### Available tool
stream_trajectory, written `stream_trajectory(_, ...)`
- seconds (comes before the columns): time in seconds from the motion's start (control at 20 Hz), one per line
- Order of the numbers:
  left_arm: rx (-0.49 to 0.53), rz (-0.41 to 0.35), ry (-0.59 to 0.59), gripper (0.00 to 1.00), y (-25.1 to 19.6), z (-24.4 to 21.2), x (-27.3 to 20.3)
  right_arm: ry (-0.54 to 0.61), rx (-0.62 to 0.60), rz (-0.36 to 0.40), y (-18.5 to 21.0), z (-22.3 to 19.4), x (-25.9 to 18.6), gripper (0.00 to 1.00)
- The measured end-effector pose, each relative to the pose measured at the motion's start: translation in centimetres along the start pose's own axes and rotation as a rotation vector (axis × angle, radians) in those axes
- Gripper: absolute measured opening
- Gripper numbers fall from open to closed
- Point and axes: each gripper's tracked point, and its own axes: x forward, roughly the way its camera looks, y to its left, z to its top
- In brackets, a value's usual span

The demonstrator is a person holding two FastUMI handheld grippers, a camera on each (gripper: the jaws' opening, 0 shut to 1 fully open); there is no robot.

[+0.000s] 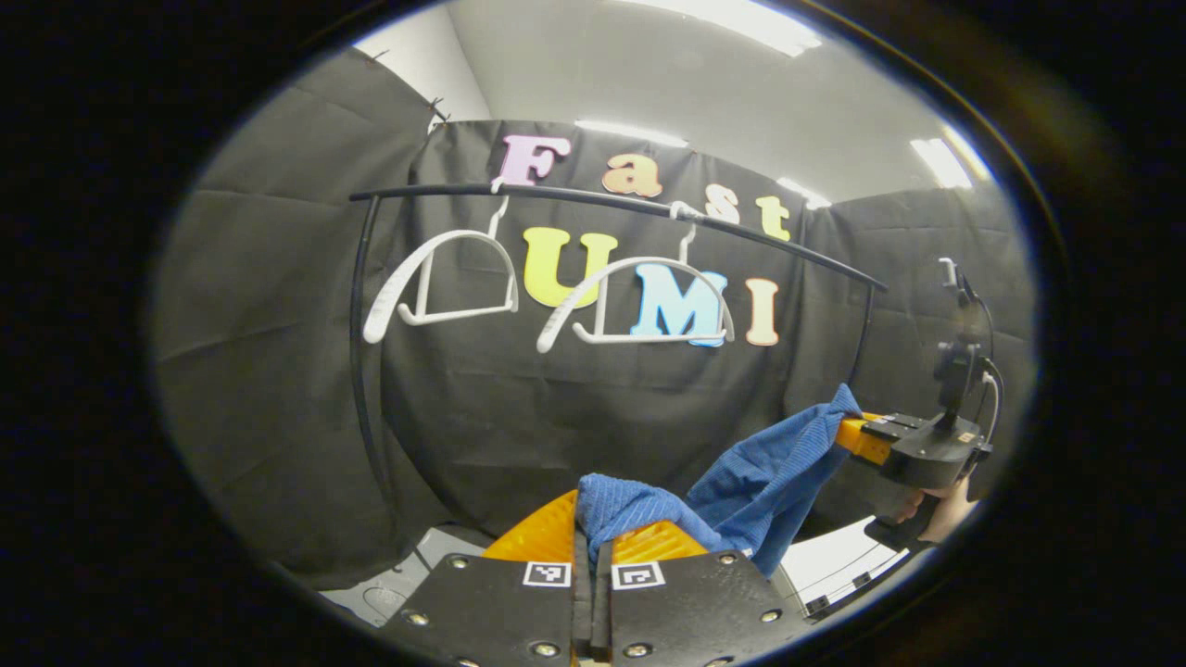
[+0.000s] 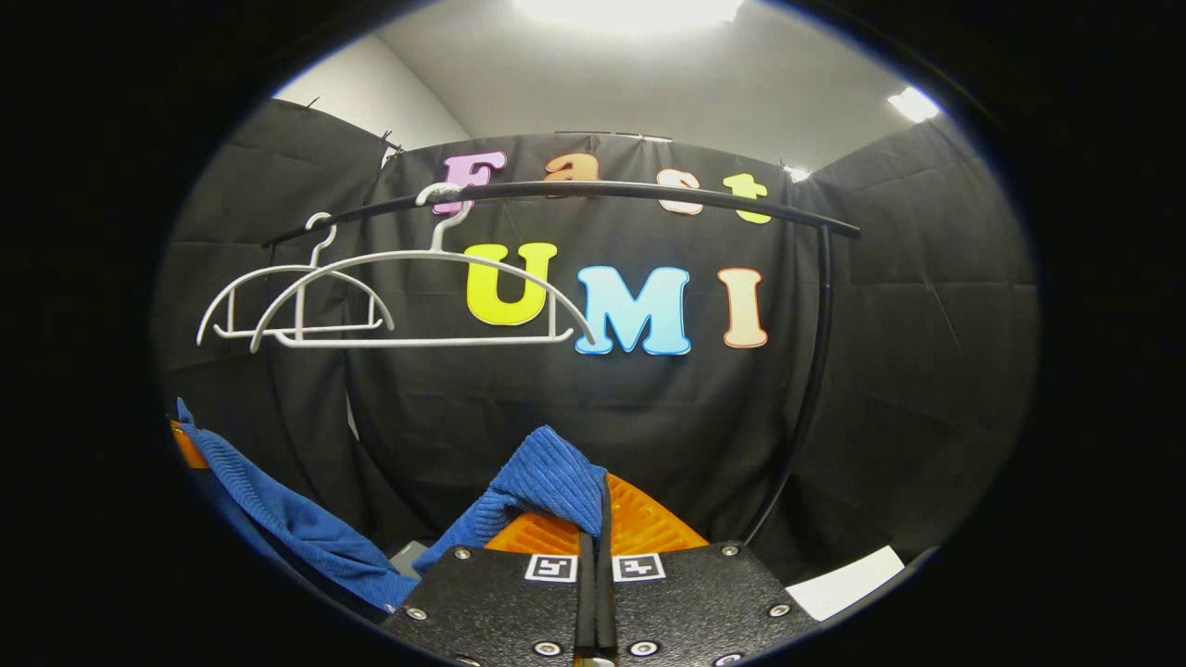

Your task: Grasp the clothes on the hanger with both hands and then place them into the laundry hamper below.

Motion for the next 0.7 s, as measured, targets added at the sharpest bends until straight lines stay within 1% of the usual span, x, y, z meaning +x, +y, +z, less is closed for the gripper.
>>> stream_trajectory(0.15,0.022,-0.024,0.014,0.01,-0.9,-0.9,0.0,0.057,0.019,0.025,1.0,-1.8,-2.5,0.0)
stream_trajectory(0.35,0.026,-0.049,0.041,0.0,-3.4,-2.8,0.4,0.144,0.047,0.067,2.4,-4.8,-5.3,0.0)
stream_trajectory(0.5,0.025,-0.032,0.068,0.01,-4.3,-5.0,0.8,0.223,0.066,0.097,2.7,-7.9,-6.4,0.0)
stream_trajectory(0.55,0.031,-0.029,0.079,0.0,-4.4,-5.9,0.8,0.242,0.08,0.105,2.8,-8.8,-6.6,0.0)
stream_trajectory(0.7,0.049,-0.002,0.131,0.01,-4.1,-9.1,1.1,0.301,0.12,0.119,3.0,-11.5,-6.5,0.0)
